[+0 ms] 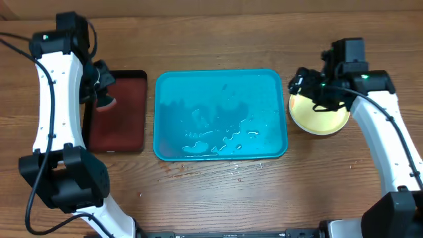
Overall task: Clean dirty plates on tray and stack at the side
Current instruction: 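Place the sponge with the left gripper onto the dark red tray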
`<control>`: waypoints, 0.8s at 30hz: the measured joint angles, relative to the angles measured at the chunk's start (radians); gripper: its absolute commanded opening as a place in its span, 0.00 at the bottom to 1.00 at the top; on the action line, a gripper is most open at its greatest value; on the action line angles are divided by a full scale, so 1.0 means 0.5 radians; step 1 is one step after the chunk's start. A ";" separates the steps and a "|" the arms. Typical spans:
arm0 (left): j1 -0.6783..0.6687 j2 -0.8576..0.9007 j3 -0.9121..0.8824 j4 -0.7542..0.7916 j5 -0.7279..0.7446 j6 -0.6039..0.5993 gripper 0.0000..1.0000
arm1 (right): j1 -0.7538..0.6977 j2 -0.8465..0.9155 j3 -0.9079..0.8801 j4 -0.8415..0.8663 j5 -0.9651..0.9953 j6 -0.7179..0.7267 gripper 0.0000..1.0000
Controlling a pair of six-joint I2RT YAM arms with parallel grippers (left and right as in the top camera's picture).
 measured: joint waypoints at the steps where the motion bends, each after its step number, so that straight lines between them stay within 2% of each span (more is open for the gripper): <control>1: 0.017 0.001 -0.092 0.113 0.000 -0.008 0.04 | 0.031 0.000 0.000 0.014 0.006 0.001 0.91; 6: 0.031 0.014 -0.485 0.539 0.001 -0.024 0.04 | 0.117 0.000 -0.001 0.028 0.018 0.001 0.91; 7: 0.031 0.018 -0.559 0.603 0.002 -0.028 0.07 | 0.121 0.000 -0.001 0.024 0.021 0.000 0.91; 11: 0.031 0.039 -0.713 0.678 0.002 -0.032 0.46 | 0.124 0.000 -0.001 0.021 0.034 0.001 0.91; 13: 0.031 0.040 -0.724 0.674 0.005 -0.028 0.59 | 0.124 0.000 -0.001 0.020 0.037 0.001 0.91; 14: 0.031 0.040 -0.724 0.675 0.005 -0.024 0.61 | 0.124 0.000 -0.001 0.019 0.037 0.001 0.91; 16: 0.031 0.040 -0.719 0.635 0.009 -0.021 0.61 | 0.124 0.000 -0.001 0.020 0.037 0.000 0.90; 18: 0.031 0.040 -0.683 0.528 0.012 -0.021 0.57 | 0.124 0.000 -0.001 0.008 0.036 0.000 0.86; 21: 0.031 0.040 -0.481 0.272 0.073 0.020 0.53 | 0.124 0.000 -0.002 -0.066 0.027 -0.006 0.72; 22: 0.031 0.044 -0.360 0.159 0.114 0.044 0.52 | 0.124 0.000 -0.002 -0.086 0.023 -0.006 0.72; 24: 0.031 0.047 -0.071 -0.059 0.227 0.095 0.52 | 0.124 -0.001 -0.002 -0.127 0.015 -0.020 1.00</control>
